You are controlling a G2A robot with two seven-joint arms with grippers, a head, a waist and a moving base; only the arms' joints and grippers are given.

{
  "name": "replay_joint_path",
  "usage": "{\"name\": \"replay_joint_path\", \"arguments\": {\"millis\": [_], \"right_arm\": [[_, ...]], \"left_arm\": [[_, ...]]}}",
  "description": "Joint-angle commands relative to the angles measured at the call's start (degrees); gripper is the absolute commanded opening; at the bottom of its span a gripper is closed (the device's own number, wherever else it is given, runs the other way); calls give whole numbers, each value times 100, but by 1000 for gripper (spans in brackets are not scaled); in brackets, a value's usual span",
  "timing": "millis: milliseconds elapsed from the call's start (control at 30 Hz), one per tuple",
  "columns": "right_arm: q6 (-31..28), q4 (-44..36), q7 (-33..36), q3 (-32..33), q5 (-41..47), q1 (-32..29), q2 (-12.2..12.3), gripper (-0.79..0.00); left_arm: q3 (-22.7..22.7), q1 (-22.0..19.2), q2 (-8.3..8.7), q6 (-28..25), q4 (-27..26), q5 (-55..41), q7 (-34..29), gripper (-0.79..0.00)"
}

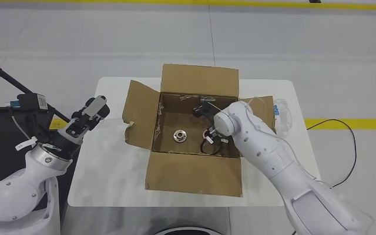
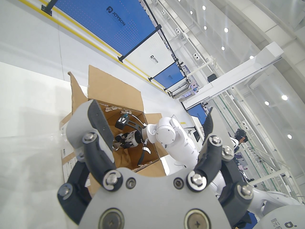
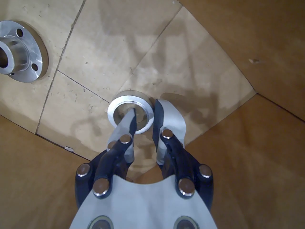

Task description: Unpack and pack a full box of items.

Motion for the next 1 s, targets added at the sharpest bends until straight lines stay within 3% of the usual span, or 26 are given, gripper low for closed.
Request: {"name": "replay_joint_path", "arguments": {"millis": [0, 233, 467, 733, 967], "right_arm": [[-9, 25, -2, 2, -2, 20, -15, -785], [-148, -255, -77, 248, 81, 21, 20, -785], [-434, -1720, 197, 1034, 33, -422, 339, -785], [-287, -4061, 626, 2445, -566, -1488, 779, -785], [199, -5635, 919, 4157, -1194, -2500, 1063, -785]], "left_arm": [[0, 0, 0, 0, 0, 0, 0, 0], [0, 0, 0, 0, 0, 0, 0, 0], [0, 0, 0, 0, 0, 0, 0, 0], [0, 0, 0, 0, 0, 0, 0, 0], [0, 0, 0, 0, 0, 0, 0, 0]]}}
